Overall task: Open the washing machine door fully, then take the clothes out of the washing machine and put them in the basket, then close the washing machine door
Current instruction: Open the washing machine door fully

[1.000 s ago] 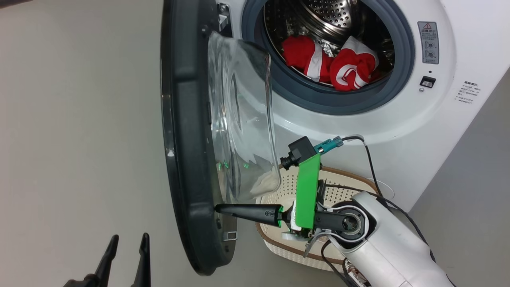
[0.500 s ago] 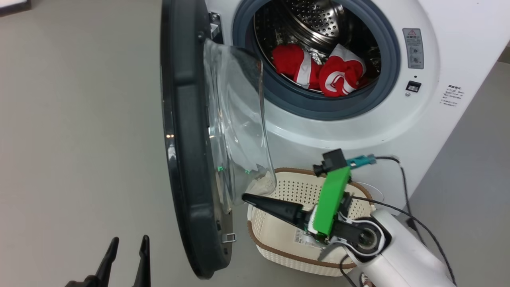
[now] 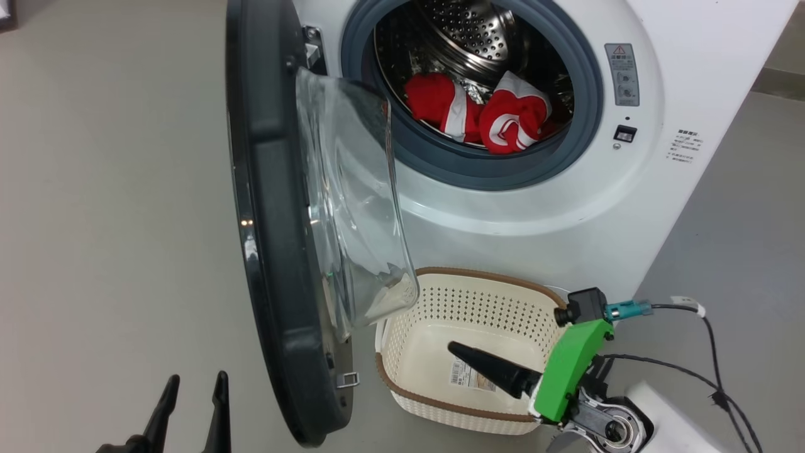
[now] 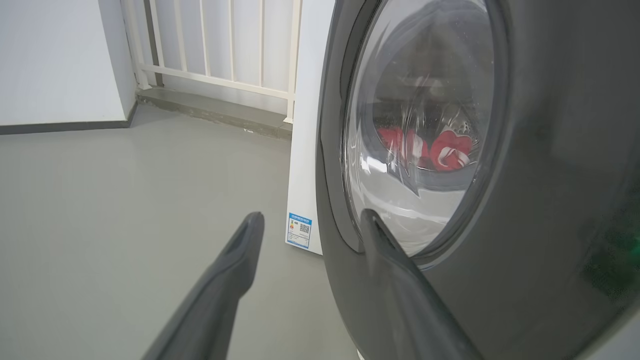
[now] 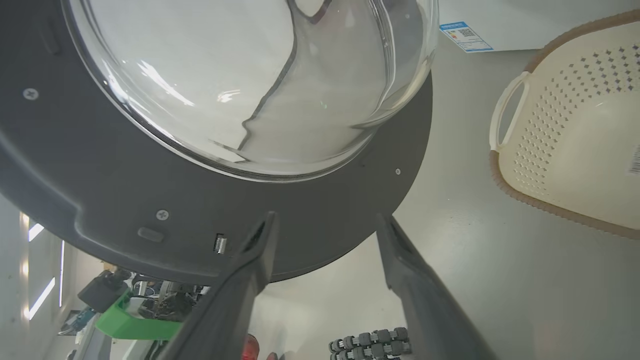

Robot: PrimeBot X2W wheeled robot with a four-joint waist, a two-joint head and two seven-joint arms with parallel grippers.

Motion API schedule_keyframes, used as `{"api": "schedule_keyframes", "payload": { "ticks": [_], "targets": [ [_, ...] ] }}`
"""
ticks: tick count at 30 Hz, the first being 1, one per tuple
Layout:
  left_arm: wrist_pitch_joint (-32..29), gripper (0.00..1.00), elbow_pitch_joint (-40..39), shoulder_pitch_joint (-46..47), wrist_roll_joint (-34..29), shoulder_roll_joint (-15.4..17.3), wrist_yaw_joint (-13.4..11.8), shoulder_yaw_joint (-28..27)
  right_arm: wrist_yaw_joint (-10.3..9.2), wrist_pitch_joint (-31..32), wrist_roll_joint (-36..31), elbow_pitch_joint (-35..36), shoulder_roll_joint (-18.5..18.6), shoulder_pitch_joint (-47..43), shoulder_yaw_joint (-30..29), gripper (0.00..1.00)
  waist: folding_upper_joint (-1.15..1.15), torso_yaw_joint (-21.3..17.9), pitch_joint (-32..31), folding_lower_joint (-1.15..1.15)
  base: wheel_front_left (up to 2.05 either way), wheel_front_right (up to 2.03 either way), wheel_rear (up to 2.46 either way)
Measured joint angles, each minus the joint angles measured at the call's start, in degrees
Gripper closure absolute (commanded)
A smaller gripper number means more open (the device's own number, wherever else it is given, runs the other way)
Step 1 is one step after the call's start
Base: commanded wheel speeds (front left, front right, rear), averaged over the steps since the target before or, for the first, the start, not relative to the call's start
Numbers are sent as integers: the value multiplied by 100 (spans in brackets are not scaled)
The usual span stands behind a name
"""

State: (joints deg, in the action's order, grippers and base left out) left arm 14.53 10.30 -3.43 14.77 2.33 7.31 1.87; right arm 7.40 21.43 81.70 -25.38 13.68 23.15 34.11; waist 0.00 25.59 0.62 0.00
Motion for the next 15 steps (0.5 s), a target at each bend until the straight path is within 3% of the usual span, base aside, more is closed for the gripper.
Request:
{"api": "schedule_keyframes", "payload": {
  "ticks": [8, 15],
  "targets": [
    [0, 0, 2, -17, 0, -1, 0, -30, 0, -1155, -563, -54, 352, -20, 453, 0, 0, -72, -28, 0, 0, 0, 0],
    [0, 0, 38, -23, 1, -1, 0, -58, 0, -2361, -1214, -246, 667, -49, 1180, 0, 0, -93, -55, 0, 0, 0, 0]
  ]
}}
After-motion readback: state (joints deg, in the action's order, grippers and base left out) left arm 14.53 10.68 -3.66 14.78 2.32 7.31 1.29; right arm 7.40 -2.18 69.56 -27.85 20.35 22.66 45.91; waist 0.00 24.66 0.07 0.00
